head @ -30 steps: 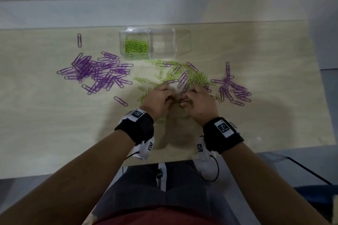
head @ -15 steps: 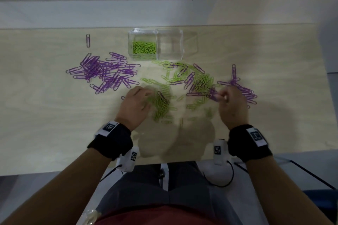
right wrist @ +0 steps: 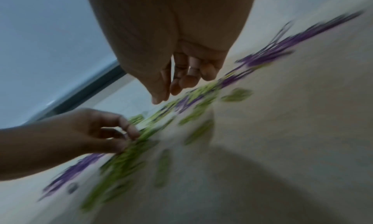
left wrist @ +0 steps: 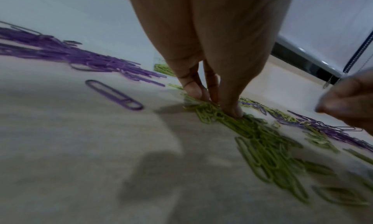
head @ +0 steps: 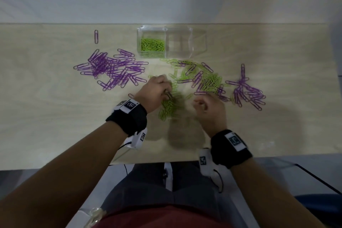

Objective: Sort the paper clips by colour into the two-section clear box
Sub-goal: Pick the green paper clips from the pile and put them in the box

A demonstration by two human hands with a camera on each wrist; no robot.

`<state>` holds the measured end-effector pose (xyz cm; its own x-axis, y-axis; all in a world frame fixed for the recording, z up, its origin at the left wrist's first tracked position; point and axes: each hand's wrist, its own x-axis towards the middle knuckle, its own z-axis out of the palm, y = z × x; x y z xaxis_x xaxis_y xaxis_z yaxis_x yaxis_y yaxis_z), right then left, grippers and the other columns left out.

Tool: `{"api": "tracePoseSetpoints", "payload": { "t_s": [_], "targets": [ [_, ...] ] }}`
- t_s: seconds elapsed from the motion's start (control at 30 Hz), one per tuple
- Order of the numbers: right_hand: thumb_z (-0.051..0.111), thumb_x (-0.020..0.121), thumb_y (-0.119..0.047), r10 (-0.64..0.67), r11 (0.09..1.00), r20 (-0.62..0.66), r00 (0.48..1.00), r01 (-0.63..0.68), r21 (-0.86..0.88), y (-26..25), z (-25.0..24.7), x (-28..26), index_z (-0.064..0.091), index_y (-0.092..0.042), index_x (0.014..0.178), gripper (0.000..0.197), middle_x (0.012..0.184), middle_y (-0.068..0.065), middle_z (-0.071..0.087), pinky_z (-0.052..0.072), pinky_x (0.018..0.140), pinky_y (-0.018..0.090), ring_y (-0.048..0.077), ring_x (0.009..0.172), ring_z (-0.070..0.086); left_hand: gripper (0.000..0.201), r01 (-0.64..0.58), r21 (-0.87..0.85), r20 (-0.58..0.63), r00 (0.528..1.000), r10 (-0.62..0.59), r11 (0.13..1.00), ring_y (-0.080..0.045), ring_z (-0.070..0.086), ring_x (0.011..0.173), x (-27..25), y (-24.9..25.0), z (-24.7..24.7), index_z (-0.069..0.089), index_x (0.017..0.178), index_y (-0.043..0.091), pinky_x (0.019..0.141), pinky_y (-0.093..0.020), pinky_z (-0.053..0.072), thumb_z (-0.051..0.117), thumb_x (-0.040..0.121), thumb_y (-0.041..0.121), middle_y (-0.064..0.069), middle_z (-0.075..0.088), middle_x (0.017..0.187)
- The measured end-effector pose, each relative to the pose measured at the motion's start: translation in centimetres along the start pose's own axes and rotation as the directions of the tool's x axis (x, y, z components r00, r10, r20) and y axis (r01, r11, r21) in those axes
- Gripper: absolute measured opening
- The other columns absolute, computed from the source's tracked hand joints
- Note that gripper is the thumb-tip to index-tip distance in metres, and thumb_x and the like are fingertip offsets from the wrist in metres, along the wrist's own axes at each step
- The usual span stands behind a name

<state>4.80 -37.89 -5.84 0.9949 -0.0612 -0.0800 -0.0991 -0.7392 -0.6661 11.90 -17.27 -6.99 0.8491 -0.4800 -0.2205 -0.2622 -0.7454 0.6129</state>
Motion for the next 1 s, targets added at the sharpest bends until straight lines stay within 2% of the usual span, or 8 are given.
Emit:
{"api": "tracePoseSetpoints", "payload": {
  "t_s": [0.2, 0.33, 0.43, 0.53, 0.67, 0.77, 0.87, 1.0],
  "targets": [
    [0.061, 0.084, -0.02, 0.067, 0.994, 0.172, 0.983, -0.05, -0.099, -4.2, 4.4, 2.4, 0.061, -0.012, 0.086, 0.008, 0.099, 0.01, 0.054, 0.05, 0.07, 0.041, 0.03, 0.086, 0.057, 0.017, 0.035, -0.09, -0.015, 0.999, -0.037, 0.995, -0.025, 0.054, 0.083, 0.0, -0.7, 0.2, 0.063, 0.08, 0.006, 0.071, -0.026, 0.041, 0.072, 0.067, 0.0, -0.01, 0.054, 0.094],
    [0.059, 0.085, -0.013, 0.171, 0.976, 0.207, 0.963, -0.137, -0.167, -4.8, 4.8, 3.0, 0.059, -0.012, 0.086, 0.001, 0.103, 0.009, 0.05, 0.049, 0.069, 0.037, 0.03, 0.087, 0.056, 0.02, 0.016, -0.1, -0.031, 0.999, -0.019, 0.995, -0.022, 0.056, 0.085, -0.3, -1.2, 0.2, 0.061, 0.078, 0.009, 0.075, -0.026, 0.044, 0.071, 0.065, -0.002, -0.007, 0.055, 0.097],
    [0.061, 0.085, -0.013, 0.181, 0.979, 0.219, 0.959, -0.154, -0.131, -4.6, 4.6, 3.3, 0.058, -0.012, 0.081, 0.005, 0.103, 0.008, 0.05, 0.048, 0.071, 0.035, 0.027, 0.085, 0.055, 0.022, -0.027, -0.135, -0.039, 0.999, 0.022, 0.991, -0.017, 0.053, 0.083, -1.0, -1.3, -0.2, 0.061, 0.077, 0.005, 0.074, -0.015, 0.038, 0.069, 0.062, -0.008, -0.009, 0.056, 0.098],
    [0.062, 0.086, -0.017, 0.135, 0.99, 0.206, 0.969, -0.123, -0.07, -4.0, 4.3, 3.3, 0.053, -0.016, 0.074, 0.016, 0.094, 0.007, 0.053, 0.043, 0.065, 0.032, 0.023, 0.077, 0.054, 0.027, -0.029, -0.152, -0.044, 0.999, 0.022, 0.988, -0.02, 0.057, 0.086, -1.6, -1.6, -0.6, 0.064, 0.087, 0.005, 0.075, -0.023, 0.046, 0.074, 0.062, -0.004, -0.009, 0.059, 0.103],
    [0.062, 0.09, -0.025, 0.063, 0.994, 0.055, 0.996, -0.068, 0.082, -3.3, 2.7, 3.2, 0.057, -0.009, 0.073, 0.023, 0.073, 0.0, 0.055, 0.032, 0.057, 0.026, 0.016, 0.068, 0.05, 0.031, 0.052, -0.187, -0.171, 0.982, -0.085, 0.981, -0.016, 0.053, 0.097, -1.6, -2.1, -1.3, 0.064, 0.107, 0.009, 0.086, -0.024, 0.044, 0.072, 0.077, 0.012, -0.006, 0.057, 0.112],
    [0.064, 0.085, -0.01, 0.077, 0.992, -0.129, 0.989, -0.064, 0.105, -1.0, 0.2, 3.0, 0.059, -0.004, 0.075, 0.012, 0.074, 0.007, 0.06, 0.037, 0.062, 0.028, 0.024, 0.069, 0.055, 0.036, 0.067, -0.032, -0.214, 0.974, -0.072, 0.997, -0.032, 0.048, 0.109, -0.8, -2.2, -1.1, 0.058, 0.121, 0.007, 0.095, -0.039, 0.043, 0.06, 0.087, 0.015, -0.014, 0.052, 0.121],
    [0.061, 0.082, -0.005, 0.126, 0.99, -0.272, 0.954, -0.137, -0.022, 3.1, -2.9, 1.8, 0.058, -0.003, 0.074, 0.008, 0.076, 0.014, 0.061, 0.027, 0.061, 0.023, 0.028, 0.07, 0.055, 0.034, 0.073, 0.106, -0.168, 0.984, -0.054, 0.992, -0.041, 0.045, 0.104, -0.3, -1.1, -0.4, 0.058, 0.12, 0.001, 0.09, -0.049, 0.044, 0.058, 0.087, 0.009, -0.021, 0.051, 0.121],
    [0.059, 0.076, -0.004, 0.251, 0.953, -0.211, 0.945, -0.279, -0.116, 6.9, -5.0, 0.2, 0.058, -0.005, 0.075, 0.001, 0.081, 0.017, 0.059, 0.031, 0.065, 0.029, 0.034, 0.077, 0.055, 0.03, -0.071, 0.086, -0.127, 0.989, 0.082, 0.994, -0.033, 0.045, 0.1, -1.6, 0.4, 0.8, 0.062, 0.112, -0.001, 0.084, -0.043, 0.049, 0.063, 0.083, 0.006, -0.018, 0.056, 0.11]
  ]
}}
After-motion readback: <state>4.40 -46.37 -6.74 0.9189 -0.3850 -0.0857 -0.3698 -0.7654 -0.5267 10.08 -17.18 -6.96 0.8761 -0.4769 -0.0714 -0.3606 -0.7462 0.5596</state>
